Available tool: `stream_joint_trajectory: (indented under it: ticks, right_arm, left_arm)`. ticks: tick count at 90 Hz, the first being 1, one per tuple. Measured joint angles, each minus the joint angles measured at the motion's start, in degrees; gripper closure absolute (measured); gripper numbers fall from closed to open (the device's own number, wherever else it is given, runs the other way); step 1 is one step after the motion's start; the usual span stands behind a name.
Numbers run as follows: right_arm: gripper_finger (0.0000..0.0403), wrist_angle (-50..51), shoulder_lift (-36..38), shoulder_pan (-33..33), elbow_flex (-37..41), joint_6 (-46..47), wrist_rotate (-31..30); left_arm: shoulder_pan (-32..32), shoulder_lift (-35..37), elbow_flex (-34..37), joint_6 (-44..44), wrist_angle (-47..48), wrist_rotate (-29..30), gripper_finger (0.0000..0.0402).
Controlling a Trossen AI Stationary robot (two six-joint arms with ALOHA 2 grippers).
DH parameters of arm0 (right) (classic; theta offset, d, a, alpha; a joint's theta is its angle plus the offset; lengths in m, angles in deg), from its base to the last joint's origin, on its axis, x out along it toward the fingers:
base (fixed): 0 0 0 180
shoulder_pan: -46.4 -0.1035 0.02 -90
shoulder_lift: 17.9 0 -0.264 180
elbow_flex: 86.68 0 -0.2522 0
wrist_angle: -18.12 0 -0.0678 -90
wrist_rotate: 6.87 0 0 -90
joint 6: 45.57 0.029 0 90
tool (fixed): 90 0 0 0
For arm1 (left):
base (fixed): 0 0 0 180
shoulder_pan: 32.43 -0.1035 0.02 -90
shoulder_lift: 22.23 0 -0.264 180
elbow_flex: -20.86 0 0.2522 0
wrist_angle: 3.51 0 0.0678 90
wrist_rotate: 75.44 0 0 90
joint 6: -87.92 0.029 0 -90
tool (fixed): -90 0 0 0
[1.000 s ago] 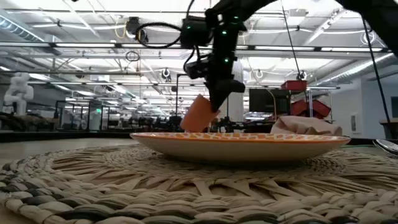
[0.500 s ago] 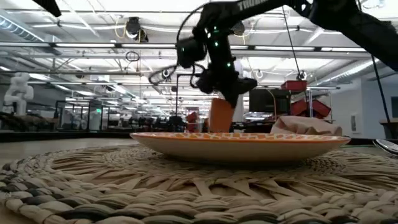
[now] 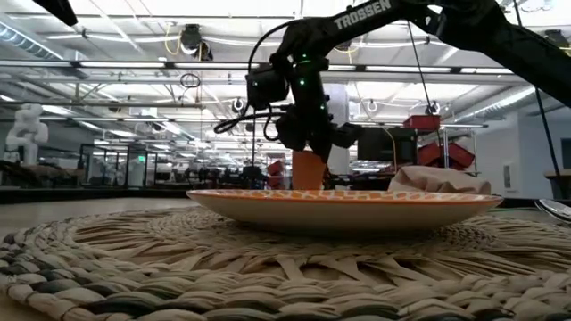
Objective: Set table place
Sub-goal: Move the orange cup to the top center of the table
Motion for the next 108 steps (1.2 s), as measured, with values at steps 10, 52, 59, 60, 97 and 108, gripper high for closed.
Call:
stream_joint_trajectory:
  ticks: [10, 52, 59, 60, 97, 108]
  right_arm:
    - [0.0403, -0.19, 0.00, 0.23, 0.00, 0.07, -0.13]
    - [0.0392, -0.71, 0.00, -0.38, 0.00, 0.90, 0.27]
    - [0.0388, -0.10, 0.00, -0.65, 0.00, 0.92, 1.48]
    - [0.0388, -0.04, 0.00, -0.70, 0.00, 0.92, 1.62]
    - [0.0358, 0.13, 0.03, -1.60, 0.00, 3.48, 2.52]
    - [0.0347, 0.28, 0.11, -1.61, 0.00, 5.46, 2.51]
  left_arm:
    - [0.55, -0.07, 0.00, -0.67, -0.05, 0.43, 0.0226]
    - [2.29, -2.78, 0.00, -2.21, -0.23, 0.62, 0.0226]
    - [2.68, -3.10, 0.00, -3.13, -0.19, 0.61, 0.0226]
    - [2.75, -3.13, 0.00, -3.24, -0.17, 0.60, 0.0226]
    - [3.62, -3.17, 0.00, -3.73, -0.15, 0.60, 0.0226]
    - [3.62, -3.17, 0.00, -3.73, -0.14, 0.62, 0.0226]
